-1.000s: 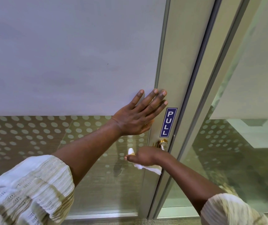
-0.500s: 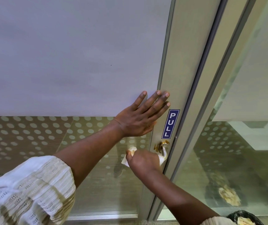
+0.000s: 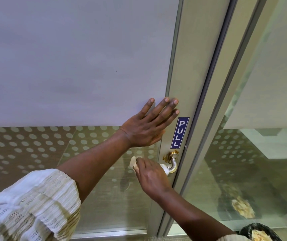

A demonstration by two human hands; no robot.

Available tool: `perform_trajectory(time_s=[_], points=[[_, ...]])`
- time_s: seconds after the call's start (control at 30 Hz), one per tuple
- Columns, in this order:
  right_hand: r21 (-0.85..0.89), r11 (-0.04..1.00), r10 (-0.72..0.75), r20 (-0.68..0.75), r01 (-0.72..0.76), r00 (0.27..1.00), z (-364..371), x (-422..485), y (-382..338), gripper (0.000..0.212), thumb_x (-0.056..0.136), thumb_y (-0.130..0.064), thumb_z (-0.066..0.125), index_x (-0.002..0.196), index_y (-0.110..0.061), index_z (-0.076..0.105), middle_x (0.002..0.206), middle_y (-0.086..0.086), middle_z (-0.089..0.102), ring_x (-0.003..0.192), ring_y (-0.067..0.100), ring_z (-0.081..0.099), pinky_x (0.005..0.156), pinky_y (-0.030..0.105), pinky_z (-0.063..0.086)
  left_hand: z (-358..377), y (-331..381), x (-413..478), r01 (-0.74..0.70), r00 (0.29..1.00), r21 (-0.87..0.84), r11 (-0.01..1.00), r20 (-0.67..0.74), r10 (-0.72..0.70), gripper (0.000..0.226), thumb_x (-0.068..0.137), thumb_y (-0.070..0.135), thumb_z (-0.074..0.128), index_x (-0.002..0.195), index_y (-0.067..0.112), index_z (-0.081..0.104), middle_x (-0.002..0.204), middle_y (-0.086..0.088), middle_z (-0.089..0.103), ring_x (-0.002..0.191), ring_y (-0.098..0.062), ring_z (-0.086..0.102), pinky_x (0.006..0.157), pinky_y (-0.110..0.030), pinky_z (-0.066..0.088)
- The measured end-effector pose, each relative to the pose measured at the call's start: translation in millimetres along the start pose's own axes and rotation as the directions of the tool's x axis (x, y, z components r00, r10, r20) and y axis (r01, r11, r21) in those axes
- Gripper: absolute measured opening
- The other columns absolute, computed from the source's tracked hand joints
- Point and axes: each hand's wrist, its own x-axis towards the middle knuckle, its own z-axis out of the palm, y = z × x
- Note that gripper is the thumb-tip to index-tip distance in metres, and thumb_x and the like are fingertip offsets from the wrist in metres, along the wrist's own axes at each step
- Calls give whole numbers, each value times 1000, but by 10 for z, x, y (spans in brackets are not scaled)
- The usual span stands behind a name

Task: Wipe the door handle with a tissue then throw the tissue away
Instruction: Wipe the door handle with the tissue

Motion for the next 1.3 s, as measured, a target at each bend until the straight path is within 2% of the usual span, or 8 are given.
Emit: perform_trajectory(time_s=[0.17,0.37,0.6,0.83,0.93,1.0,1.13,1.3], points=[[-50,981,195,140,-190,971,-127,197,-218,8,94,-12,52,98,-9,58,83,10,67,68,28,66,54,32,37,6,-13,6,0,1000,6,1000,5,0,66,105,37,43,163,7,34,168,-20,29,155,-39,28,126,-57,11],[-141,842,518,480,-521,708,-225,561,-356,25,98,-7,49,113,-11,70,113,7,72,105,26,69,75,33,47,-15,-5,10,-2,1000,20,1000,0,2,66,104,36,44,162,7,35,167,-19,32,155,-38,29,126,-57,11],[-156,935,354,337,-319,872,-138,343,-326,22,101,-8,45,119,-7,57,105,10,69,92,26,70,71,36,53,-22,-8,6,0,1000,34,999,5,0,65,104,36,42,162,7,35,167,-19,32,155,-38,28,127,-57,9],[-148,857,471,613,-493,634,-326,637,-248,20,96,-17,52,104,-10,69,109,6,69,107,28,65,82,35,48,-22,-5,11,1,1000,40,999,-5,0,67,103,37,45,162,7,37,167,-19,34,155,-37,31,126,-56,12],[-62,899,357,679,-434,642,-332,680,-155,25,92,-8,49,68,-10,55,76,4,57,86,27,62,69,33,42,-21,-8,10,-3,1000,41,999,-8,3,66,103,37,45,162,7,37,167,-19,33,155,-37,31,126,-56,13],[-88,894,376,682,-439,628,-286,674,-190,24,92,-9,54,68,-11,55,79,5,58,86,27,61,69,34,42,-15,-7,7,-3,1000,39,999,-8,3,66,103,37,46,162,8,37,166,-19,33,155,-37,31,126,-56,13],[-142,838,526,470,-528,709,-215,530,-308,21,99,-14,48,107,-12,68,104,6,72,97,26,69,72,33,47,-14,-5,10,1,1000,37,999,-6,0,65,103,36,45,162,8,37,166,-19,34,154,-37,32,126,-56,13],[-165,973,186,133,-163,974,-125,197,-190,9,89,-17,60,95,-11,63,70,2,68,54,20,62,48,27,31,-22,-10,4,-2,1000,38,999,-1,2,65,104,37,44,162,8,37,166,-19,34,155,-37,31,126,-56,11]])
